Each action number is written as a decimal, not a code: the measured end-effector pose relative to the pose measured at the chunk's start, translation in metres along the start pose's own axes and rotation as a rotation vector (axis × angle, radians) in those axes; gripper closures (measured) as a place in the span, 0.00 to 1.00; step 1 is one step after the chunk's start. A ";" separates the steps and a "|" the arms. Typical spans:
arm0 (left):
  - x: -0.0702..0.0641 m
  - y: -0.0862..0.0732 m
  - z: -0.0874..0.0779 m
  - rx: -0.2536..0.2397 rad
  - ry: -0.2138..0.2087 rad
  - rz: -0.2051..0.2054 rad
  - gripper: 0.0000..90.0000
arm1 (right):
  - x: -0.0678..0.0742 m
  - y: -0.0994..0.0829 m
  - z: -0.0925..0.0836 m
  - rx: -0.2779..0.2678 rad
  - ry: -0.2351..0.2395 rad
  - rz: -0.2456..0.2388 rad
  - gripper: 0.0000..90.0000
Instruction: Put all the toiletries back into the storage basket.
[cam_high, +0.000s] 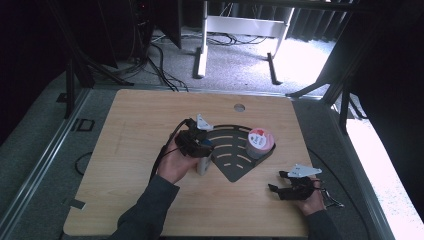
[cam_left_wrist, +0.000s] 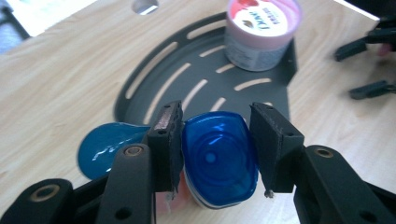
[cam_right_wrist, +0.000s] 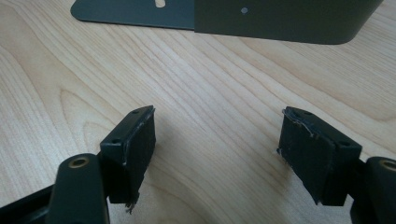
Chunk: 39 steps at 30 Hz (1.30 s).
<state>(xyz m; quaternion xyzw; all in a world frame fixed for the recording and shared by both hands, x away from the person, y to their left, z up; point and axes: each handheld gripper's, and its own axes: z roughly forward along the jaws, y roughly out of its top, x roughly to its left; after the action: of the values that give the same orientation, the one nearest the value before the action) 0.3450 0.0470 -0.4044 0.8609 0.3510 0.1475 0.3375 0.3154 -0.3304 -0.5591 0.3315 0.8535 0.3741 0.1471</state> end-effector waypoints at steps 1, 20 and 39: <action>0.000 0.001 0.000 0.004 -0.003 0.005 0.62 | 0.000 0.000 0.000 0.000 0.000 0.000 0.30; 0.001 0.005 0.013 0.122 -0.001 0.065 0.59 | 0.000 0.000 0.000 0.000 0.003 -0.002 0.30; -0.002 0.011 0.021 0.197 0.004 0.116 0.59 | 0.000 0.000 0.000 0.000 0.005 -0.003 0.30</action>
<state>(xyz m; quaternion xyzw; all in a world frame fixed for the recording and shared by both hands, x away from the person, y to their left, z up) 0.3596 0.0300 -0.4129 0.9085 0.3140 0.1334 0.2414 0.3154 -0.3303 -0.5592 0.3294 0.8543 0.3747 0.1457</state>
